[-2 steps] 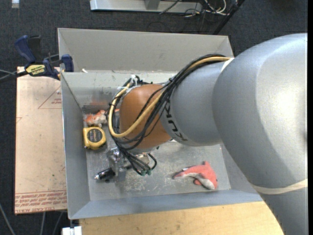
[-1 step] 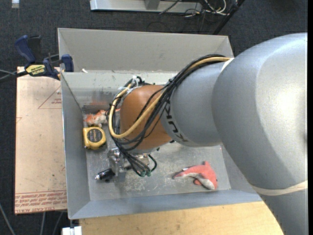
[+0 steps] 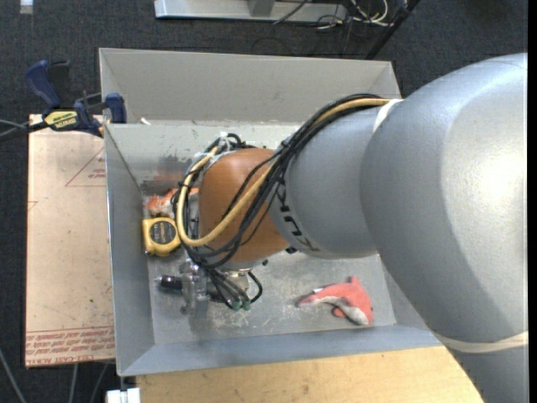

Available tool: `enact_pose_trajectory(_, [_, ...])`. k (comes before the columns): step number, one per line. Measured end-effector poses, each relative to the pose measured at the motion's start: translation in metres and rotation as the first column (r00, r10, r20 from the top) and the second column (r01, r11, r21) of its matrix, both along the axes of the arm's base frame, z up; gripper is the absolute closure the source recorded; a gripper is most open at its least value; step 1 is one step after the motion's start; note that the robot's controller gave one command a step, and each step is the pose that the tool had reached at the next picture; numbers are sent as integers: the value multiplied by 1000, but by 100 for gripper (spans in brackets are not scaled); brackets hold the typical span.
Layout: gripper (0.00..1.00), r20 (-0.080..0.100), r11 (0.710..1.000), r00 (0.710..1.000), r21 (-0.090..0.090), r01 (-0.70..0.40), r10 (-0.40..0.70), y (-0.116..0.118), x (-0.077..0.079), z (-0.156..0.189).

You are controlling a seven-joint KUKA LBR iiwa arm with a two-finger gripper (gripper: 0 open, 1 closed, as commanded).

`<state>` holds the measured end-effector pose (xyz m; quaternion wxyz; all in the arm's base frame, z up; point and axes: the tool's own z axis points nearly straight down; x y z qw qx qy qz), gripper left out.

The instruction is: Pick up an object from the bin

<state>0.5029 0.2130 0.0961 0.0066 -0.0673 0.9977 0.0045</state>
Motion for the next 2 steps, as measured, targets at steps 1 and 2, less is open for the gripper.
enact_pose_trajectory(1, [100, 4, 998, 998, 1, -67, 67, 8, 0, -7])
enact_pose_trajectory(2, [100, -2, 1000, 1000, 0, -13, 13, -1, -2, 21])
